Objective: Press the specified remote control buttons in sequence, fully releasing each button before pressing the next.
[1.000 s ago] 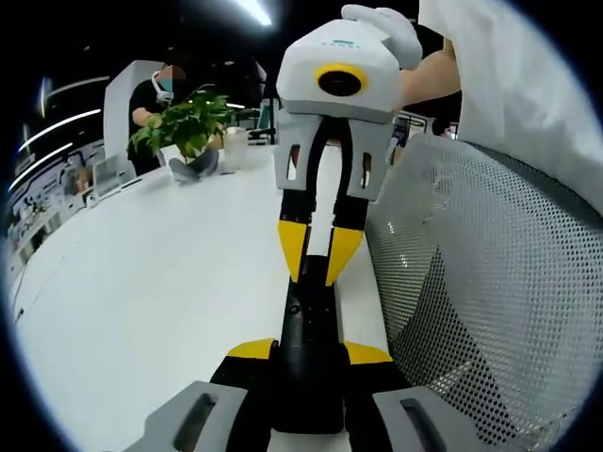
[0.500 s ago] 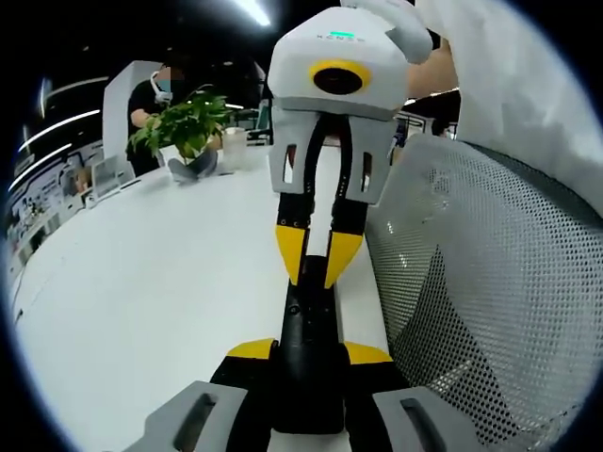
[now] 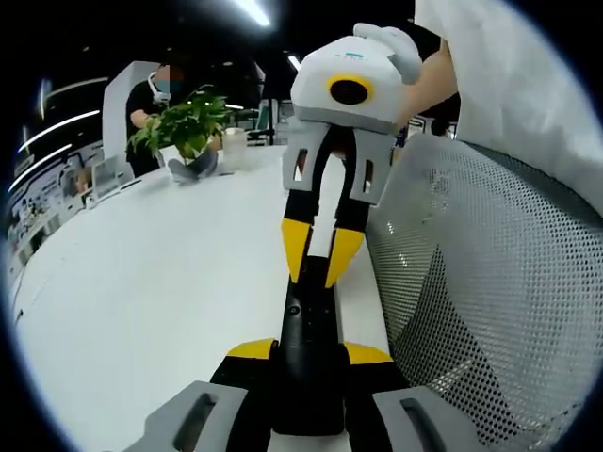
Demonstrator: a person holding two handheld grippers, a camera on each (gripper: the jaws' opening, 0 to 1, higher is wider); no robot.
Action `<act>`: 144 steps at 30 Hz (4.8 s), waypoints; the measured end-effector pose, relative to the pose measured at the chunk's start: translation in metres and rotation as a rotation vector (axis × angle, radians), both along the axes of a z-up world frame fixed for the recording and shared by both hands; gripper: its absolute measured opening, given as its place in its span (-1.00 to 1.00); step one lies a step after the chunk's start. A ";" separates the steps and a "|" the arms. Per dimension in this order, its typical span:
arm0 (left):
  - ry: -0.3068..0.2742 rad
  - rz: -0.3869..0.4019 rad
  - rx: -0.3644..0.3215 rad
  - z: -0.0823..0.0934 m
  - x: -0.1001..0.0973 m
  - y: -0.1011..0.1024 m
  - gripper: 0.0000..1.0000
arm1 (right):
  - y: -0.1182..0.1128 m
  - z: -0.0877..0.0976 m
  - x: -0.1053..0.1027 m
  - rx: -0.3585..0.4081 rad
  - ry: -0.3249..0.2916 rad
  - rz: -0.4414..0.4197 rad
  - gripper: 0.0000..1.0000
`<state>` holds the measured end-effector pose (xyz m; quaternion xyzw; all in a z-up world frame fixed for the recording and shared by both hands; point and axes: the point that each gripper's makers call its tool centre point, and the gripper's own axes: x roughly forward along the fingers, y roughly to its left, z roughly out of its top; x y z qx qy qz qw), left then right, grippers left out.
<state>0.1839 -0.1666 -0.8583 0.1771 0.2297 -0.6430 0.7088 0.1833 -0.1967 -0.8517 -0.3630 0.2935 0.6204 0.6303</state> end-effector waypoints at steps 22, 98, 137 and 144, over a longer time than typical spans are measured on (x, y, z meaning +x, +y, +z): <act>-0.004 -0.004 0.003 0.000 0.001 0.000 -0.49 | 0.008 -0.003 0.000 -0.165 0.002 0.084 -0.90; -0.016 -0.005 0.009 0.000 0.000 0.000 -0.49 | 0.019 -0.001 0.000 -0.125 0.028 0.134 -0.96; -0.018 -0.007 0.015 0.000 0.001 -0.001 -0.48 | 0.025 0.001 -0.002 -0.035 -0.092 0.066 -1.00; -0.016 -0.006 0.014 0.000 0.001 -0.001 -0.48 | 0.024 -0.001 -0.002 -0.062 -0.059 0.041 -1.00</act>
